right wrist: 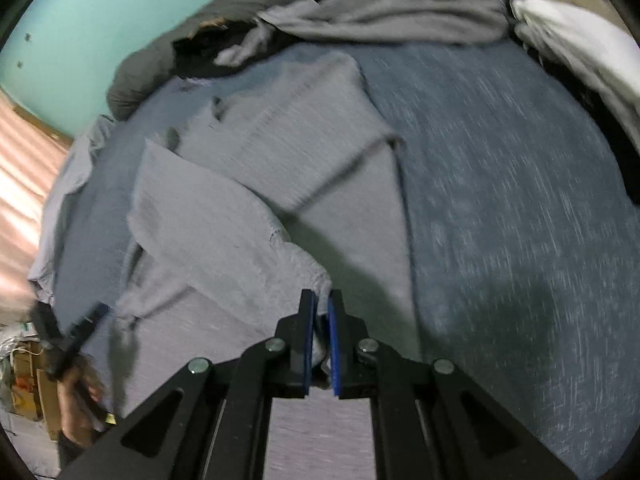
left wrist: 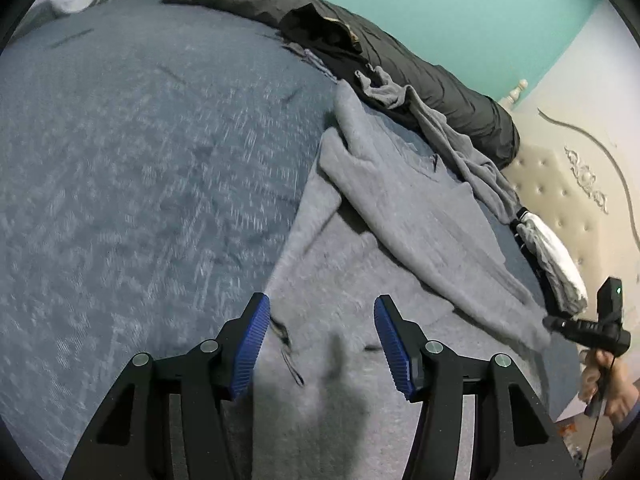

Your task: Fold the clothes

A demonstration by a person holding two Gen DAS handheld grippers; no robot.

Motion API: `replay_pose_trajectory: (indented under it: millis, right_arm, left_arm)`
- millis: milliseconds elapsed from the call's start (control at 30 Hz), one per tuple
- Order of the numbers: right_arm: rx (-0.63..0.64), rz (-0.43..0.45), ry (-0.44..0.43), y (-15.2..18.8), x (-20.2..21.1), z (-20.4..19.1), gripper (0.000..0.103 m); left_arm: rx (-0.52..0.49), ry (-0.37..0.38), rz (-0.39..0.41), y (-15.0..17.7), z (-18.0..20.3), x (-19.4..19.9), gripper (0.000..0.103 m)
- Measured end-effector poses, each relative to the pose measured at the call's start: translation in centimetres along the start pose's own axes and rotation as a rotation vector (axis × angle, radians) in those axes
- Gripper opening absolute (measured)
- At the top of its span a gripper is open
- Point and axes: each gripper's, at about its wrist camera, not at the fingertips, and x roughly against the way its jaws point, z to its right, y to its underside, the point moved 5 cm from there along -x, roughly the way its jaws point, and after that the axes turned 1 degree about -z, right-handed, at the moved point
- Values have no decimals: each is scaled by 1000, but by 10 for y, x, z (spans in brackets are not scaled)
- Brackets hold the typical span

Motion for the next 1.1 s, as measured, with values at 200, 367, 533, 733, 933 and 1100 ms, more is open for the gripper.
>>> replay_pose_trajectory:
  millis: [200, 367, 533, 733, 933, 1100]
  right_arm:
    - [0, -30, -6, 11, -18, 9, 6]
    - [-18, -11, -20, 12, -15, 22, 6]
    - [-50, 1, 13, 15, -8, 43, 6]
    - [-83, -39, 15, 22, -21, 59, 6]
    - [-88, -38, 6, 18, -31, 60, 6]
    - [-84, -39, -5, 17, -34, 62, 6]
  left_arm:
    - [-53, -83, -8, -33, -5, -22, 58]
    - [-122, -118, -51, -57, 2, -57, 58]
    - [-196, -130, -92, -70, 12, -90, 58]
    - [-260, -136, -126, -79, 23, -116, 58]
    - [-352, -167, -145, -80, 34, -131, 47]
    - [-362, -161, -143, -85, 30, -135, 7]
